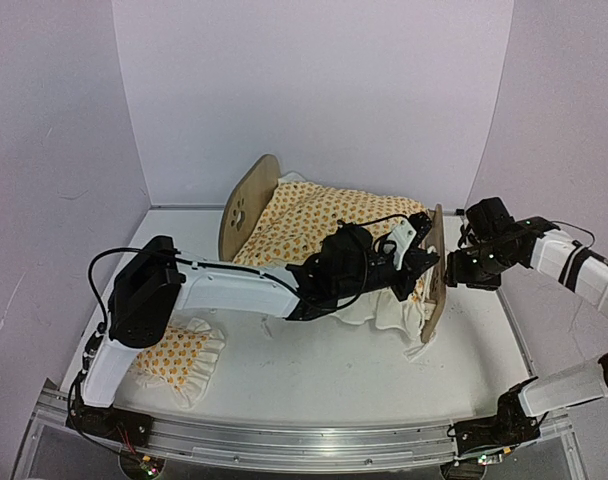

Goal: Set up the pet bed

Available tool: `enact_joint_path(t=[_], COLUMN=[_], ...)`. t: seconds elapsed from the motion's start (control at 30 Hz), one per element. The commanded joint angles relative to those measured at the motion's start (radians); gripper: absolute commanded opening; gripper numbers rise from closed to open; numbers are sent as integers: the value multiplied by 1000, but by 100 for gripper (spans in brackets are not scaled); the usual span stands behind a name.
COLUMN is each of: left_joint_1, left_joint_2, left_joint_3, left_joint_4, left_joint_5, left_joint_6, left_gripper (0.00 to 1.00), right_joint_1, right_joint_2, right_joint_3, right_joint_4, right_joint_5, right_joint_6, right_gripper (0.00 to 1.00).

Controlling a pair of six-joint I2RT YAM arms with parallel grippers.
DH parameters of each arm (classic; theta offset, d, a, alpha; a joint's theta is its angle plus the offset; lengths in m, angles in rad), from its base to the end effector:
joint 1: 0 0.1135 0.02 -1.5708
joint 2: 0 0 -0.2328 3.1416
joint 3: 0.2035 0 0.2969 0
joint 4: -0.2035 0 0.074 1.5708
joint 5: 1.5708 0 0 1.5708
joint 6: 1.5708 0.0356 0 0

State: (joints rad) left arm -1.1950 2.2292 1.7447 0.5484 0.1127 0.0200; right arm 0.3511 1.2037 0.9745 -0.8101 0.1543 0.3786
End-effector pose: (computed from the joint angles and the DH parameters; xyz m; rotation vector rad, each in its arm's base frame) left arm 0.2006 -0.5195 0.2223 0.9883 1.2537 -1.0164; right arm 0.2729 0.0941 0.2290 0.0902 2.5900 0.0645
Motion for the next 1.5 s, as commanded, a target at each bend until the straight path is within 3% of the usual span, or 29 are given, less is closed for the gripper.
enact_joint_path(t=[0.0,0.17,0.43,0.53,0.73,0.87,0.97,1.13,1.3,1.33,1.4,1.47], left_joint_1=[1,2,13,18,26,35,37,41,60,64,69,68], left_joint_2=[76,97,179,236,246,242,240,166,-97,-146,-244,-335], left_joint_3=[92,106,209,288,306,281,271,225,-14,-73,-184,-305], left_joint_4=[-24,-30,-33,-33,-33,-34,-36,-70,-102,-104,-108,-106], left_joint_5=[-9,-16,-53,-68,-76,-74,-66,-71,20,38,98,131], left_joint_6=[86,135,179,219,238,220,214,179,8,-23,-72,-103], left_gripper=[0,0,0,0,5,9,20,49,64,70,96,99], right_joint_1=[-16,-15,-15,-15,-12,-2,5,9,22,22,22,23], right_joint_2=[62,50,-20,40,71,72,91,125,100,88,76,78], right_joint_3=[1,-13,2,19,-31,-50,-69,-85,-17,-10,20,56], right_joint_4=[70,61,52,52,72,88,113,123,50,41,7,-37], right_joint_5=[-57,-80,-138,-148,-147,-235,-277,-324,-368,-376,-372,-368], right_joint_6=[-35,-38,-46,-59,-36,-21,-8,22,133,163,220,261], right_gripper=[61,55,66,66,50,33,35,39,35,34,30,18])
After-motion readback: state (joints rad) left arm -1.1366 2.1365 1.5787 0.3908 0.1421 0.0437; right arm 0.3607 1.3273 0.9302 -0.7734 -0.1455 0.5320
